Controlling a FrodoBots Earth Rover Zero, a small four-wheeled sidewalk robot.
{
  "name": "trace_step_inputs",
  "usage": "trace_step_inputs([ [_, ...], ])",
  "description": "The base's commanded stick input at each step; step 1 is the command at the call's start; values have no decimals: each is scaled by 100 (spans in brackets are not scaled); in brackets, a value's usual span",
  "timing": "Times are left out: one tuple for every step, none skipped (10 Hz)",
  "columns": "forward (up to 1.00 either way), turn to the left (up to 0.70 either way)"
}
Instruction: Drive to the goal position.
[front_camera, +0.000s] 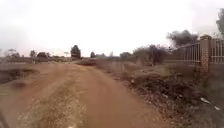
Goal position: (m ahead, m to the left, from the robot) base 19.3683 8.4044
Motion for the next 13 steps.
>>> trace_step_inputs([
  [50, 35],
  [50, 46],
  [50, 25],
  [50, 0],
  [50, 0],
  [50, 0],
  [50, 0],
  [50, 0],
  [50, 0],
  [50, 0],
  [50, 0],
  [50, 0],
  [50, 0],
])
